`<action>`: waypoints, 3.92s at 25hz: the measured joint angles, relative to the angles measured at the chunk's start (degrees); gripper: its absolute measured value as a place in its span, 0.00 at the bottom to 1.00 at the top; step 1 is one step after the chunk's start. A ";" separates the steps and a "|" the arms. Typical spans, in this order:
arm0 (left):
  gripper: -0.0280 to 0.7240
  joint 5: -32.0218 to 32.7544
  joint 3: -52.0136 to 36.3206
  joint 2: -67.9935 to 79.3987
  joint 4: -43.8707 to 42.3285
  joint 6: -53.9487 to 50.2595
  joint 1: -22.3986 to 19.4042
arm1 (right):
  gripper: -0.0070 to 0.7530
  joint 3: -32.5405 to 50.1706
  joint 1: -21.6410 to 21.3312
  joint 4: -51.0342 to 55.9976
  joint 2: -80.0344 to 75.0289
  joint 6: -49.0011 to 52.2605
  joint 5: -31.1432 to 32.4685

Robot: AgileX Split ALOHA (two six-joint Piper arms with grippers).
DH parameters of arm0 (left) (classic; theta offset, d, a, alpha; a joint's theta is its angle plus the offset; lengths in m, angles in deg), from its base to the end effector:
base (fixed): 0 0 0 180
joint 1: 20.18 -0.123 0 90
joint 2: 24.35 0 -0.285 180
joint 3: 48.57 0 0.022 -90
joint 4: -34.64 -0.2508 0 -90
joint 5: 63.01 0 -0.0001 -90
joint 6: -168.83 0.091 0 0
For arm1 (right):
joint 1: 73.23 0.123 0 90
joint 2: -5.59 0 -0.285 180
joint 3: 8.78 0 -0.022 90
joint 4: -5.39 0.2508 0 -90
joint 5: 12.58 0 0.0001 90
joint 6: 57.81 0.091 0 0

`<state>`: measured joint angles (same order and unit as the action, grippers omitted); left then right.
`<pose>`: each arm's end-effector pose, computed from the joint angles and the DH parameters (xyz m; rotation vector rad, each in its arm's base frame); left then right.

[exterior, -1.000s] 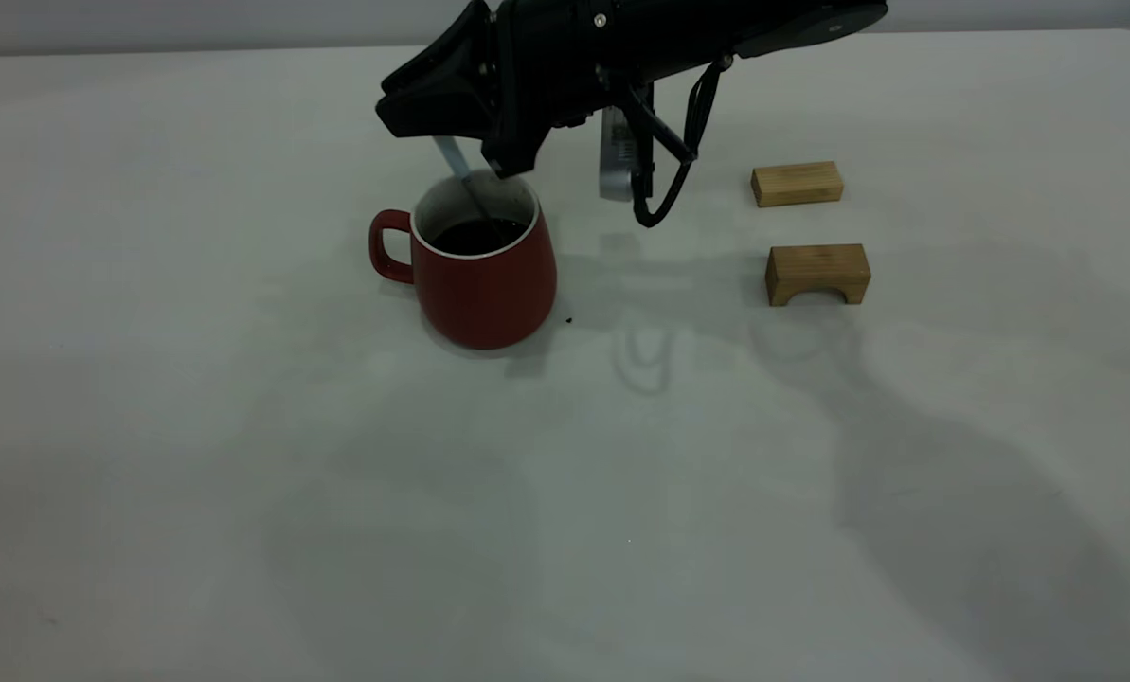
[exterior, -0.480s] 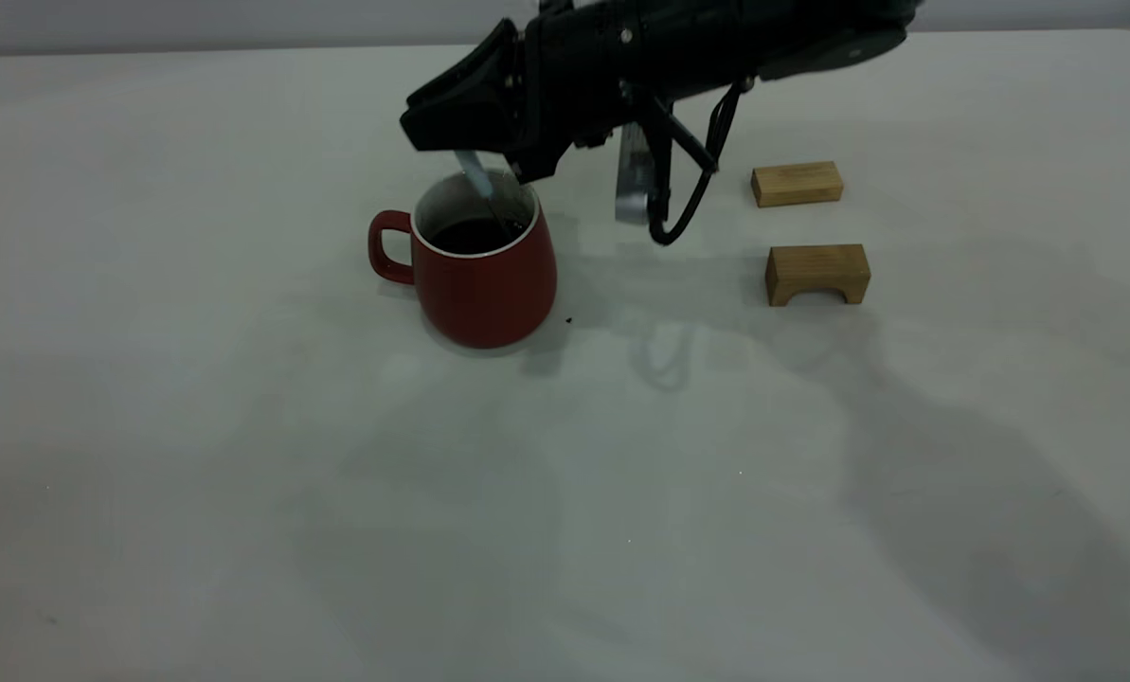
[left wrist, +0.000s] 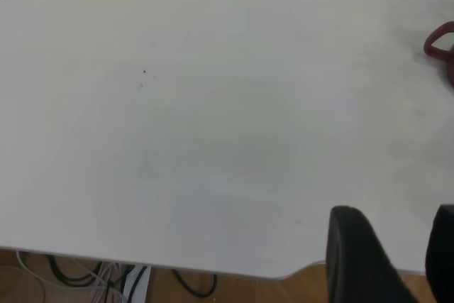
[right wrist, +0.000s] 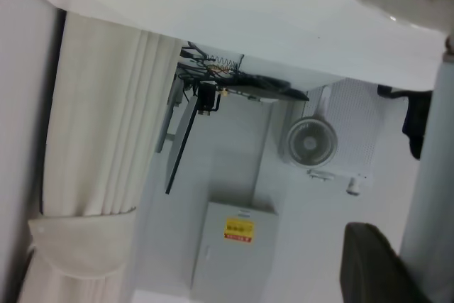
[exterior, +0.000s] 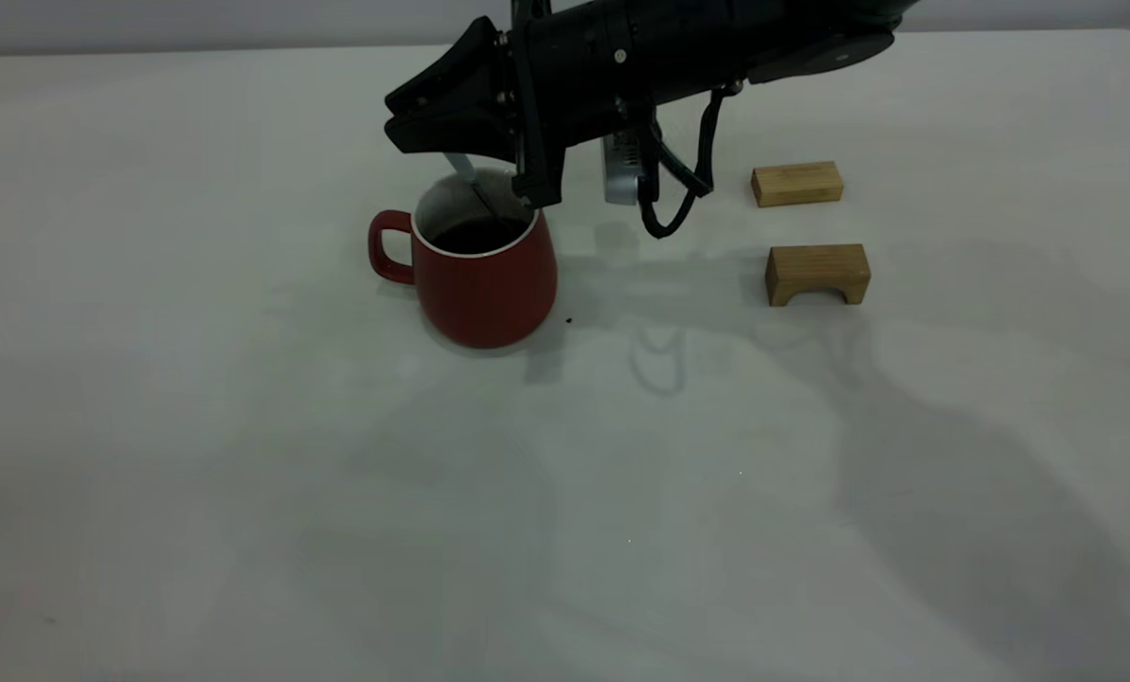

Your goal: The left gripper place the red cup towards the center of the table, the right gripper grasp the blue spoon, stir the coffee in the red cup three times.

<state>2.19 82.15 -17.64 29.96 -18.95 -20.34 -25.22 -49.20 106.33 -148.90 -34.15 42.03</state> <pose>-0.0098 0.0067 0.2678 -0.1542 2.1067 0.0194 0.4150 0.2648 0.0442 -1.3592 -1.6862 -1.3245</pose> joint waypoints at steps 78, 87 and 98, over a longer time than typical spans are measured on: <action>0.46 0.00 0.00 0.00 0.00 0.04 0.00 | 0.61 0.00 -1.74 -66.37 34.60 -8.96 10.63; 0.46 0.00 0.00 0.00 0.00 0.04 0.00 | 0.61 1.75 -2.06 -88.27 56.52 -14.60 15.45; 0.46 0.00 0.00 0.00 0.00 0.04 0.00 | 0.61 31.65 -2.24 -96.73 95.10 -21.32 16.29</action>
<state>2.19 82.15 -17.64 29.96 -18.91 -20.34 6.43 -51.44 9.60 -53.81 -55.47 58.33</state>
